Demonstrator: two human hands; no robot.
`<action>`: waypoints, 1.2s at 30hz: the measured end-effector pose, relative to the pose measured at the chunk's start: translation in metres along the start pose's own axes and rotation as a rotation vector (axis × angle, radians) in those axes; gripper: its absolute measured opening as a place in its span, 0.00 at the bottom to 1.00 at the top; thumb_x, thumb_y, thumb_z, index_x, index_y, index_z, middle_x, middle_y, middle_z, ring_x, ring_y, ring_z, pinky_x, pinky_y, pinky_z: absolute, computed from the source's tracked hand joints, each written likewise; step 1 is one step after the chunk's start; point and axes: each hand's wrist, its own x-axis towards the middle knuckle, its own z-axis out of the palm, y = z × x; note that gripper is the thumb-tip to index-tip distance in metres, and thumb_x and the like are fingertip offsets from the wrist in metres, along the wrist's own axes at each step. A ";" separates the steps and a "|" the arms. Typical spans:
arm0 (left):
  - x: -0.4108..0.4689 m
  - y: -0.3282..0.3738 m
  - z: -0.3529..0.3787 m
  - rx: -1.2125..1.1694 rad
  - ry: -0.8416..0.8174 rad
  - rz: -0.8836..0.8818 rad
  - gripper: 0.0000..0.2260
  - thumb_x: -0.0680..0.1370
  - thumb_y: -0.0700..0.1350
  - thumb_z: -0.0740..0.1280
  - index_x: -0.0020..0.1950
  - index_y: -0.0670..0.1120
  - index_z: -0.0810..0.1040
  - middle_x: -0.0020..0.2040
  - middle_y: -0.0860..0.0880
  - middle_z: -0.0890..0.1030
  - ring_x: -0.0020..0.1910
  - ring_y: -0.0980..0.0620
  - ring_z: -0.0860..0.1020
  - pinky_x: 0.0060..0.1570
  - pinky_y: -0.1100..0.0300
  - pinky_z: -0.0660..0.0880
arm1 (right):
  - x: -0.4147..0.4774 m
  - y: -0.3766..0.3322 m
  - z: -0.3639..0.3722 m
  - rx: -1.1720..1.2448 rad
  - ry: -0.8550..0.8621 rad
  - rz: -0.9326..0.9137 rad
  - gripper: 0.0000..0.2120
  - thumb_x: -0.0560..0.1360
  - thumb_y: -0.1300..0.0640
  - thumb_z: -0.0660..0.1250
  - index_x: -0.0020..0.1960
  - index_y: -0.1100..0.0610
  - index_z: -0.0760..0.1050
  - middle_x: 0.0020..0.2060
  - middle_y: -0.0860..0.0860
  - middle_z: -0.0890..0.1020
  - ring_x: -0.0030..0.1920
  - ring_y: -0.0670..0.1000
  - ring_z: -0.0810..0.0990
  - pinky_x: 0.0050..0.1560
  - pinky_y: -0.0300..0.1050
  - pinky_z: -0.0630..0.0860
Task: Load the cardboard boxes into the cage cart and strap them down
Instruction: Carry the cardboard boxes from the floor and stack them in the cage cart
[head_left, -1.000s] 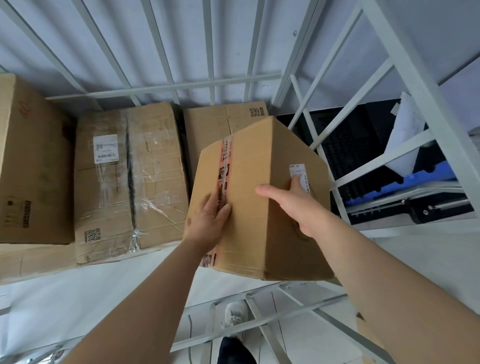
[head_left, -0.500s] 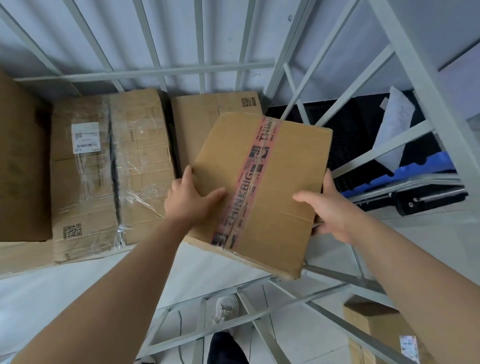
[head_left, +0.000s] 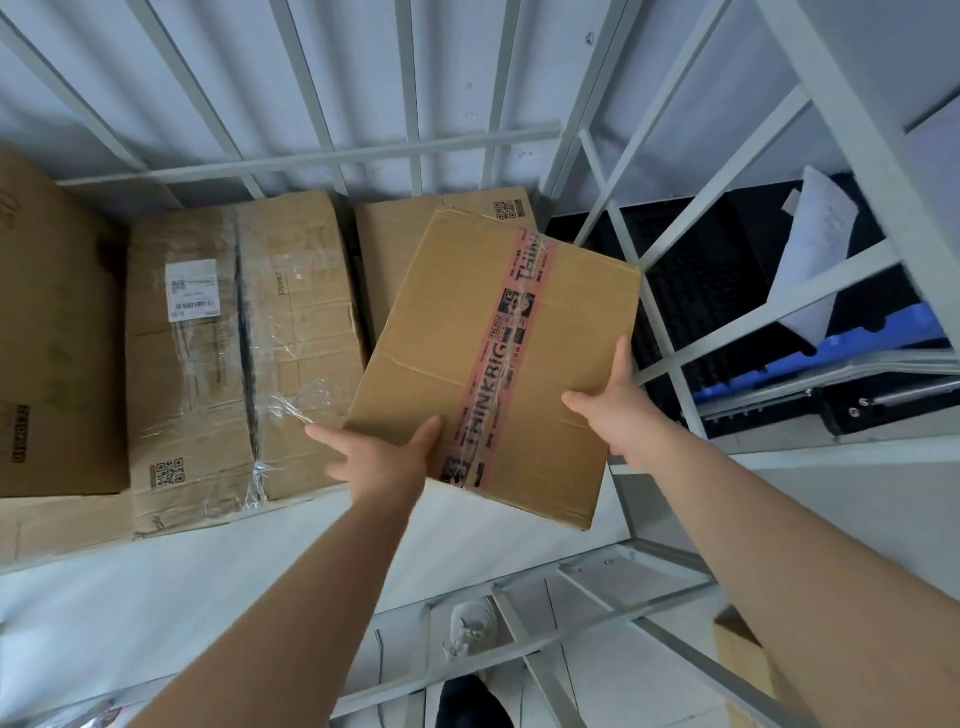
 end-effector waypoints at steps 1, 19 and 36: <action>-0.005 -0.005 0.005 -0.124 -0.012 -0.025 0.60 0.66 0.55 0.78 0.74 0.53 0.28 0.73 0.39 0.61 0.66 0.38 0.69 0.62 0.49 0.67 | 0.004 -0.002 -0.002 -0.064 -0.001 -0.006 0.50 0.74 0.49 0.70 0.73 0.36 0.31 0.77 0.51 0.49 0.68 0.58 0.68 0.59 0.58 0.72; -0.015 -0.017 0.019 -0.452 -0.056 -0.164 0.29 0.73 0.57 0.71 0.65 0.52 0.58 0.57 0.45 0.75 0.48 0.41 0.81 0.32 0.48 0.81 | 0.072 -0.081 -0.052 -0.831 0.089 -0.335 0.63 0.44 0.17 0.64 0.74 0.36 0.47 0.71 0.62 0.60 0.71 0.65 0.60 0.68 0.61 0.59; -0.015 -0.011 -0.022 0.324 -0.095 0.154 0.28 0.73 0.61 0.67 0.66 0.45 0.67 0.54 0.45 0.79 0.48 0.44 0.78 0.52 0.47 0.77 | -0.036 0.043 -0.060 -0.920 0.046 -0.175 0.39 0.54 0.16 0.56 0.37 0.53 0.74 0.32 0.47 0.79 0.32 0.48 0.77 0.31 0.41 0.69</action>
